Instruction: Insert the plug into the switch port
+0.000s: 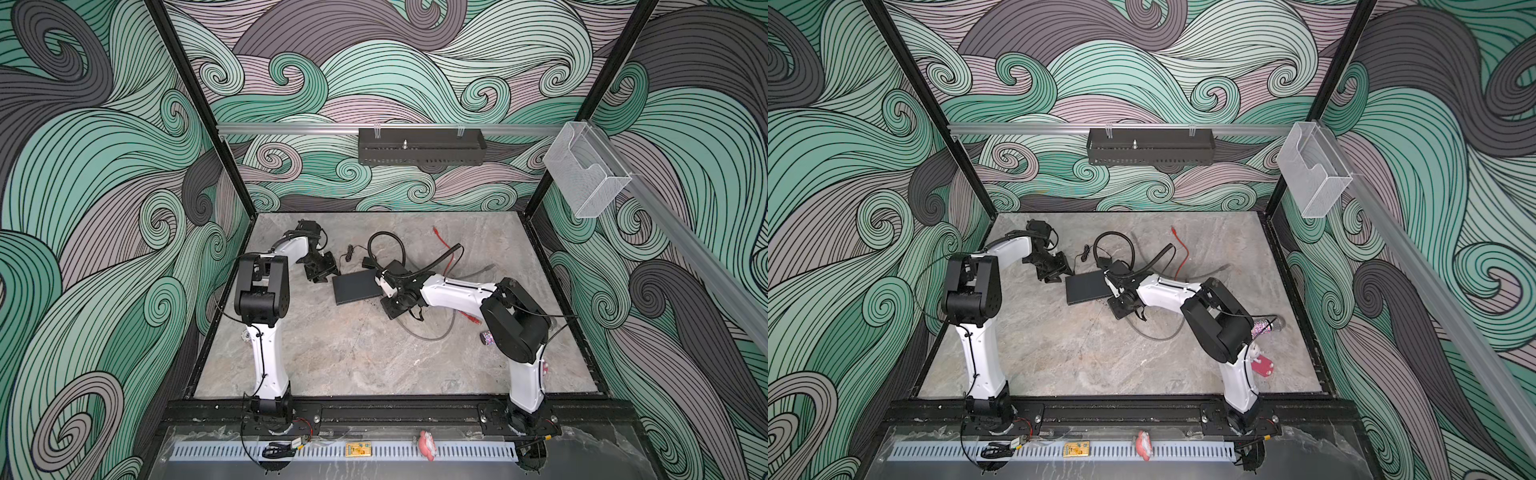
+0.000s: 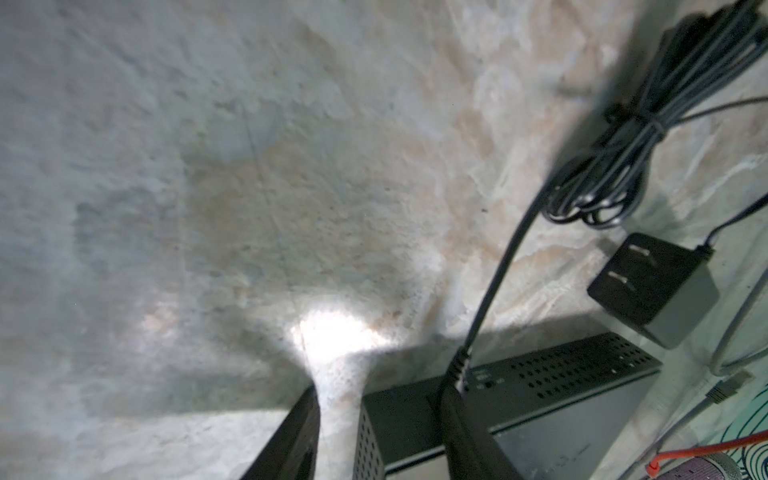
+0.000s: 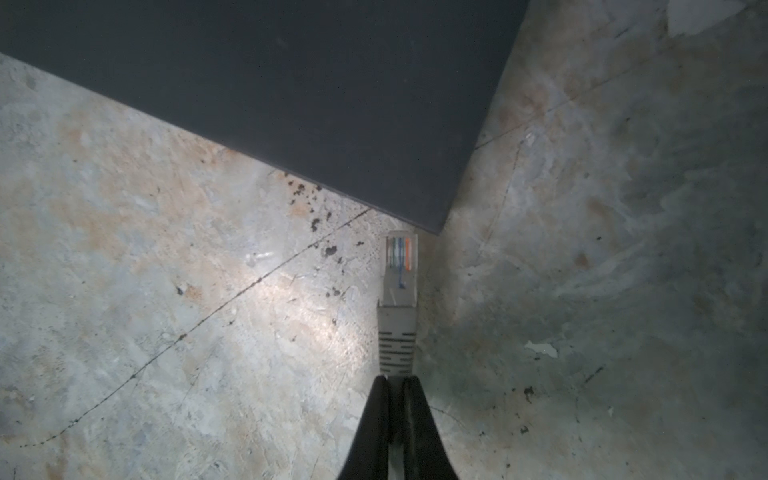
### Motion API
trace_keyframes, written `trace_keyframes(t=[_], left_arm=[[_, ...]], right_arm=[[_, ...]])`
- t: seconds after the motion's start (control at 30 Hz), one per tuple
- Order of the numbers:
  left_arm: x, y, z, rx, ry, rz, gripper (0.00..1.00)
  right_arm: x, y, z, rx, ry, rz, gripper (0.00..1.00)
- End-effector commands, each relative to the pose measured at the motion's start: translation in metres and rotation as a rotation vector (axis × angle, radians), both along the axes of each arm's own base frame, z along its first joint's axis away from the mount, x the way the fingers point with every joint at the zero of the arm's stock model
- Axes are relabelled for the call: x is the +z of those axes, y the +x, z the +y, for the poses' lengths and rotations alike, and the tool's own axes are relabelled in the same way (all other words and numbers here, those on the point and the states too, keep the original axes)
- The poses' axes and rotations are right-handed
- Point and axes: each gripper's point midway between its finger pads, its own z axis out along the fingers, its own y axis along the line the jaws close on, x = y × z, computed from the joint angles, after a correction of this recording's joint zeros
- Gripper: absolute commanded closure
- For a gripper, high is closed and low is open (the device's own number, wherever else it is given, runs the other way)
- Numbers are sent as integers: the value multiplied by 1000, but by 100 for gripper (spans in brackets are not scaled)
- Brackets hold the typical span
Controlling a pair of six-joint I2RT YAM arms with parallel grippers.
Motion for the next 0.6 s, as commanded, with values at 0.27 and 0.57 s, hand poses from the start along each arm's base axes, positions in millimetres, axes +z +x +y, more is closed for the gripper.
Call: trace_keyframes(t=[0.27,0.57], left_arm=[[19,-23,-16,-23,-29,-15,50],[31,-24,-1,-58,61,-28,50]], right_arm=[[-2,15,-9,-22,-66,-33,91],[-1,16,-13,-21,-94,-36,91]])
